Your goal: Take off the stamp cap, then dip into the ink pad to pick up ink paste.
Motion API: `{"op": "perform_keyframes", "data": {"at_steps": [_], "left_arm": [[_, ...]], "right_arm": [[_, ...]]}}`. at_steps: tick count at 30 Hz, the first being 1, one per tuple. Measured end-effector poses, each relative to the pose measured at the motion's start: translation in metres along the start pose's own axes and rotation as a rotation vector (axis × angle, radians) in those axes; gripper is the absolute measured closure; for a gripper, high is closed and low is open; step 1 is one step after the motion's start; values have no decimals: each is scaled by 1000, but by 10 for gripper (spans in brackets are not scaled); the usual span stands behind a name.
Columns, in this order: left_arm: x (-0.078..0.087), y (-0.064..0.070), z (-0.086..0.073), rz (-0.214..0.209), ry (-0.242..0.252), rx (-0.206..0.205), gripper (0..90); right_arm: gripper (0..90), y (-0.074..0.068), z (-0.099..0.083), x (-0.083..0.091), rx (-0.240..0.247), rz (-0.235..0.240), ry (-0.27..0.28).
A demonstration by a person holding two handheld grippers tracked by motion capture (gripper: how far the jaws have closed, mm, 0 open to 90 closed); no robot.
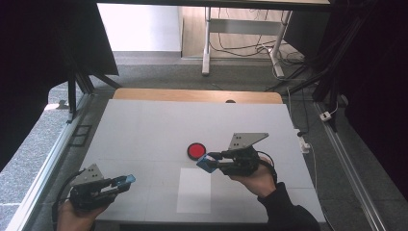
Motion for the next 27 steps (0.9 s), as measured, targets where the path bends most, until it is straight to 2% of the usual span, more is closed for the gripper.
{"op": "perform_keyframes", "data": {"at_steps": [11, 17, 27], "left_arm": [[-1, -2, -4, -7, -8, 3, 685], [-2, -3, -6, -6, -8, -10, 685], [-1, -6, -10, -26, -6, 31, 684]], "right_arm": [[713, 6, 0, -8, -32, -31, -34], [713, 11, 0, -14, -41, -39, -53], [713, 18, 7, -23, -29, -56, -64]]}}
Point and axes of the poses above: each handheld gripper's, and its own axes: x roughly backward along the jaws, z roughly out of its top, y roughly to its right, the point moved 5 cm from there along -x, roughly forward along the jaws, and after that the axes turned 15 degrees about -y, right-handed, at the moved point
